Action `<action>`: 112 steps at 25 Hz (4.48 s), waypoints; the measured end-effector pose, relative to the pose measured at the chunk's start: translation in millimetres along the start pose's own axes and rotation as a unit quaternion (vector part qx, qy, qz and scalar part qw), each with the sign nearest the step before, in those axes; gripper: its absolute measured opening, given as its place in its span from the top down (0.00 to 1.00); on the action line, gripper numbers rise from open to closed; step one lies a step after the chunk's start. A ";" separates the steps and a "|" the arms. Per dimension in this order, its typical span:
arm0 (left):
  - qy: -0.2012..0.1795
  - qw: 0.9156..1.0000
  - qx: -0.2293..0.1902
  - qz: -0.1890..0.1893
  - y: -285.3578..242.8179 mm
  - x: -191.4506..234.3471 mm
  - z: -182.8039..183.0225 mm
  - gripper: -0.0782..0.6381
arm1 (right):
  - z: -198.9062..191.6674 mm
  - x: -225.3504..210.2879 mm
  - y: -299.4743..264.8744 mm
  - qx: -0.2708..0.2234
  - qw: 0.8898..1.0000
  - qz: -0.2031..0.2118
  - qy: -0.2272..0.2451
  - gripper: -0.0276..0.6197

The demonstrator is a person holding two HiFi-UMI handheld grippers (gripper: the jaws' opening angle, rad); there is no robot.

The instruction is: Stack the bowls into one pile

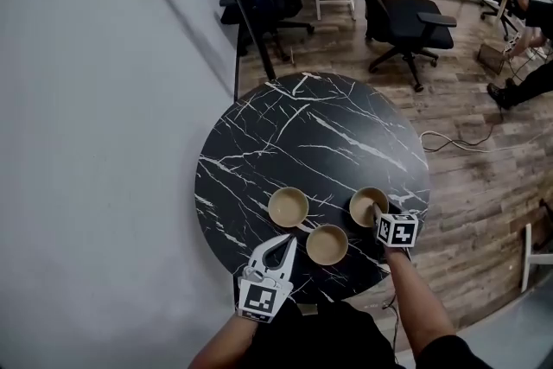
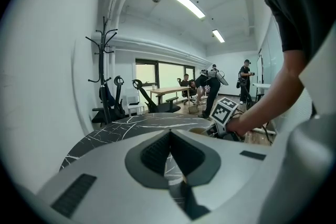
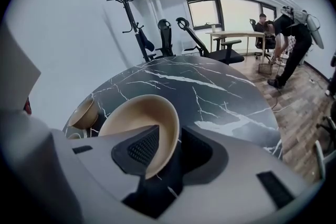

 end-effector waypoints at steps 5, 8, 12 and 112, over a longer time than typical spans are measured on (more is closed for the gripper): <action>0.004 1.000 -0.003 0.001 2.2 1.1 -2.0 0.87 | 0.3 -1.6 -1.1 -0.001 1.000 -0.010 0.013 0.83; 0.007 1.000 -0.006 -0.001 5.4 2.6 -2.6 0.87 | 1.2 -1.5 -0.8 -0.006 1.000 -0.018 0.019 0.90; 0.014 1.000 -0.005 0.005 10.8 5.5 -5.1 0.87 | 1.2 -1.5 -0.2 -0.009 1.000 -0.021 0.018 0.91; 0.164 0.982 0.024 0.086 40.2 70.6 -42.1 0.87 | 28.5 163.2 97.9 -0.162 0.958 0.111 0.207 0.94</action>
Point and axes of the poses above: the fingertips, and each gripper's own axes: y backward along the fingers, x to its left, z out of its top, the point moved 8 cm from there along y, backward along the fingers, and after that the axes turned 4 degrees about y, right-handed, at the moved point
